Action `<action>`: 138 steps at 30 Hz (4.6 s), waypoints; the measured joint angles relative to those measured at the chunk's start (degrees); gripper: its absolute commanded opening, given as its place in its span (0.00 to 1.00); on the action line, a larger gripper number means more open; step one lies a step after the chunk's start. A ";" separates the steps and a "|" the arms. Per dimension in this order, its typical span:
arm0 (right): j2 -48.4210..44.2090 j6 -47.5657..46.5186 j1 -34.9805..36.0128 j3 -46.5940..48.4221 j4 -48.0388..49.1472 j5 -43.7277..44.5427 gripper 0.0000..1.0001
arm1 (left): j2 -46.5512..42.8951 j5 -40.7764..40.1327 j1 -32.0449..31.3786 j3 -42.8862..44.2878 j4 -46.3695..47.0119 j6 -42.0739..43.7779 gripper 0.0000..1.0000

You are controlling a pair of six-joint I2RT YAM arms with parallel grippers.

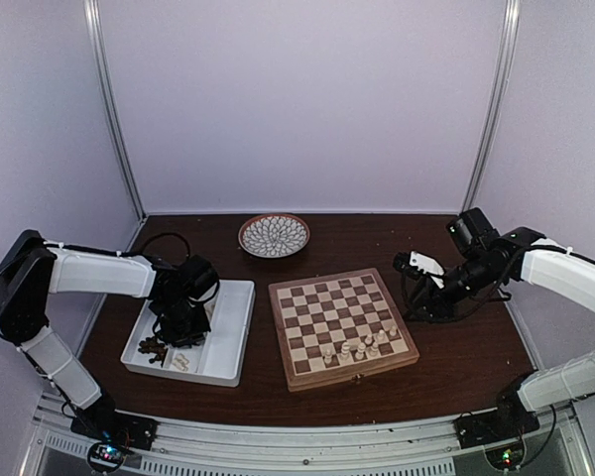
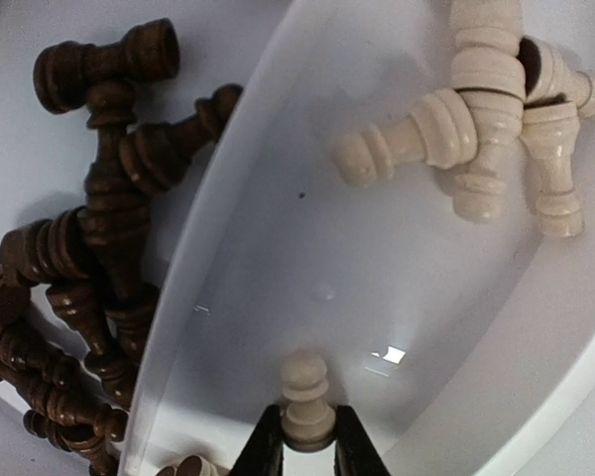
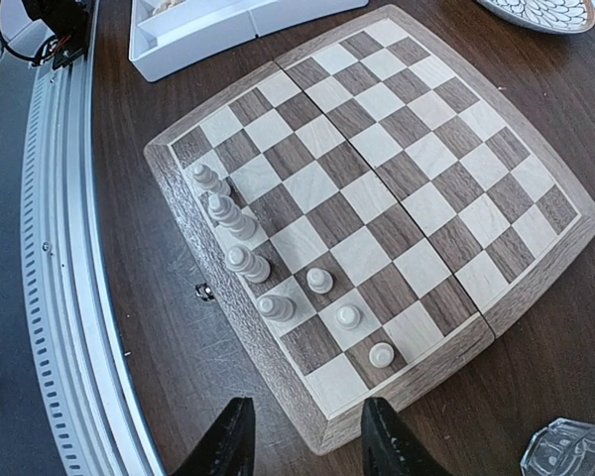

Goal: Set up the chess pieces on the board
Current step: Pick up the pawn from the storage box, then pass from the left arm to the right, then place the pawn at e2.

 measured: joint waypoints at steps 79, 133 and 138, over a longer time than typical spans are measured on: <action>31.47 28.59 15.02 37.55 -0.48 -42.47 0.21 | -4.42 29.97 -20.96 34.69 4.31 45.35 0.02; 33.73 -1.55 23.98 23.87 -0.48 21.55 0.05 | -23.15 -0.92 9.75 4.20 8.74 54.29 0.58; 33.62 -1.73 23.98 21.33 -0.13 23.23 0.05 | -22.99 -0.92 9.75 4.20 8.74 54.29 0.58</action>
